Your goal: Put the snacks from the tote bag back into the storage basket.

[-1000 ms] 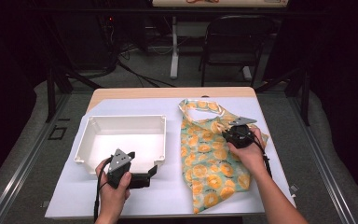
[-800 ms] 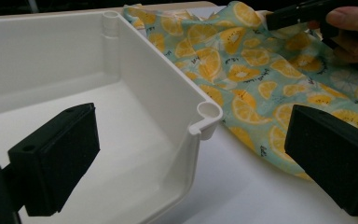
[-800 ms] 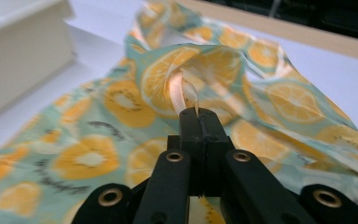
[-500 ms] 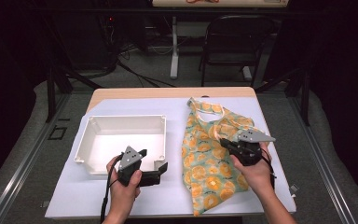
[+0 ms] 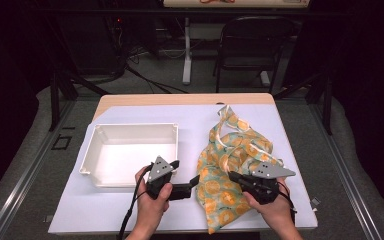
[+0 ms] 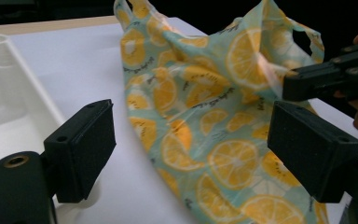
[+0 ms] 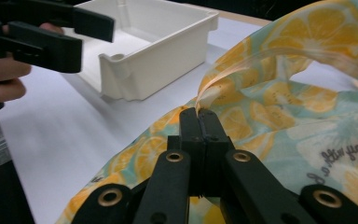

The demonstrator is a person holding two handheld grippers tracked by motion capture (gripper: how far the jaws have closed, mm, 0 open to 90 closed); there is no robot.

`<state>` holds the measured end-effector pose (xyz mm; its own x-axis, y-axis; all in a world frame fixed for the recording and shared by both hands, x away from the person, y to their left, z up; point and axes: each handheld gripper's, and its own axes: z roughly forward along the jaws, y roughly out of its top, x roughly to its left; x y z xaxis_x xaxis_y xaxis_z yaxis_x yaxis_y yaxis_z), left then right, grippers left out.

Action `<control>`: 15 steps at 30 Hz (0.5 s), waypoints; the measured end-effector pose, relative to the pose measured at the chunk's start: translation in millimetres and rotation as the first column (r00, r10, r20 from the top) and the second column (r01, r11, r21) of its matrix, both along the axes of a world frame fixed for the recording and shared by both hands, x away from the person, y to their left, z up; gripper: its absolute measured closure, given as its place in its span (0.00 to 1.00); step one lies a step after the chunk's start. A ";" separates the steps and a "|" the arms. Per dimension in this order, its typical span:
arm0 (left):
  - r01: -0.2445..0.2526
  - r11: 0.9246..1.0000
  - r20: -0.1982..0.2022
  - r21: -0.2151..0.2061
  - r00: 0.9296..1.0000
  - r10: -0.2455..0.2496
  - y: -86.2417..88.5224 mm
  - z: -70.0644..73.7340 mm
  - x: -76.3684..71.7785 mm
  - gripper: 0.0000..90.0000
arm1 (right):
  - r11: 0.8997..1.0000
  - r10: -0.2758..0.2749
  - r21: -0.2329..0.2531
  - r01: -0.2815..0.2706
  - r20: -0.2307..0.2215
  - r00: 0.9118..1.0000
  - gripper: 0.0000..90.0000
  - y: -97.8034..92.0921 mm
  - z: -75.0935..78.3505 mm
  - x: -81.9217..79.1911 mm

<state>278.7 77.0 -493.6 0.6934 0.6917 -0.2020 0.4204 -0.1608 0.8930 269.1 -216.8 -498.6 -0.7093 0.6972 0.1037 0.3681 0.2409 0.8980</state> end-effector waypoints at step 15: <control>0.070 0.998 -0.069 -0.003 0.995 -0.070 -57.5 -3.2 10.2 0.17 | 0.993 0.110 -0.041 -0.112 -0.045 0.993 1.00 18.6 -11.8 -24.1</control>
